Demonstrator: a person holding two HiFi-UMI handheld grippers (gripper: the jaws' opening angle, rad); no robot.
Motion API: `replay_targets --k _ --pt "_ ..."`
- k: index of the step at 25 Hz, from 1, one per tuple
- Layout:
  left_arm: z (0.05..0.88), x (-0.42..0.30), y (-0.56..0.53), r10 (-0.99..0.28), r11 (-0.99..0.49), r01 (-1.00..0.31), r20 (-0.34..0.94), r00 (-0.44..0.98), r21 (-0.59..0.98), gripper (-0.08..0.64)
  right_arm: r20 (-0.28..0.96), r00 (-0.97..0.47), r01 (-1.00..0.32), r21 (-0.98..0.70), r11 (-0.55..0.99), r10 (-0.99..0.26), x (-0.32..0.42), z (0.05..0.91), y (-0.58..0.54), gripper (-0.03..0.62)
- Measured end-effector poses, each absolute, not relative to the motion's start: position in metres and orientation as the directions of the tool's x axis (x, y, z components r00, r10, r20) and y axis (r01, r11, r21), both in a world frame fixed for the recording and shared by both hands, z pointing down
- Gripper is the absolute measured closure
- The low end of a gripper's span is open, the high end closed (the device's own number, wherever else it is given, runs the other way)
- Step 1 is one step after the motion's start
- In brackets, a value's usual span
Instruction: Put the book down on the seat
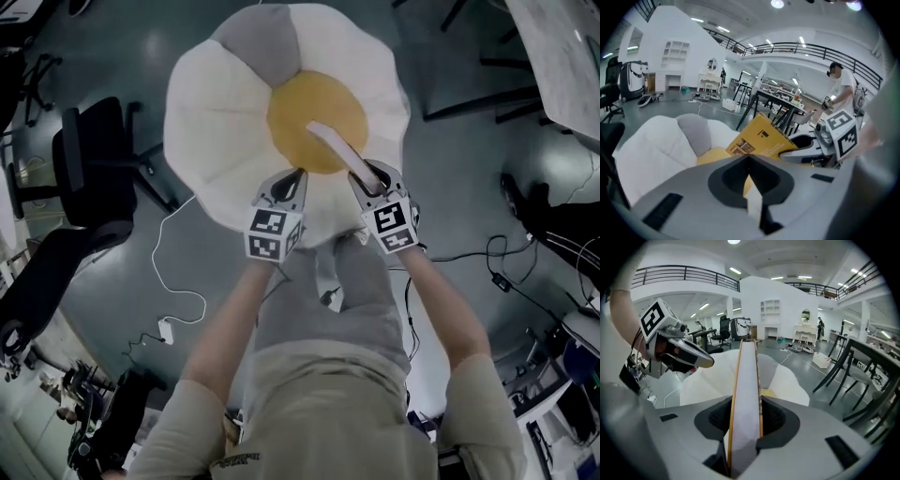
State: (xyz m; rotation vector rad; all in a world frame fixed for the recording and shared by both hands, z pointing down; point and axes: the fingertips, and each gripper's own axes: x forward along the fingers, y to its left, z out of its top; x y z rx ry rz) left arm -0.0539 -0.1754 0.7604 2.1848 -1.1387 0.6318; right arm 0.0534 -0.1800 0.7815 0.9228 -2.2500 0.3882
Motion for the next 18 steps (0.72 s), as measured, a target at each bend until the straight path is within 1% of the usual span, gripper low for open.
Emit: replay_targets --k 3,6,10,14,18 --pt "0.818 -0.053 -0.168 -0.504 -0.44 -0.845 0.696 0.512 0.304 0.551 0.739 -0.519 -0.66 -0.027 0.751 -0.43 0.049 0.842 -0.174 0.442" --pt "0.868 -0.058 -0.165 -0.45 -0.439 -0.843 0.736 0.505 0.31 0.551 0.788 -0.498 -0.57 0.018 0.822 -0.362 0.042 0.898 -0.172 0.442" --pt "0.923 -0.06 -0.153 -0.372 -0.372 -0.842 0.769 0.52 0.39 0.551 0.842 -0.464 -0.476 0.023 0.879 -0.274 0.038 0.959 -0.157 0.442" --pt "0.956 -0.066 -0.148 -0.328 -0.378 -0.844 0.798 0.506 0.38 0.551 0.878 -0.435 -0.416 0.004 0.909 -0.203 0.03 1.001 -0.138 0.442" --pt "0.966 -0.067 -0.151 -0.317 -0.371 -0.842 0.799 0.511 0.391 0.55 0.896 -0.414 -0.363 -0.004 0.932 -0.158 0.023 1.02 -0.132 0.442"
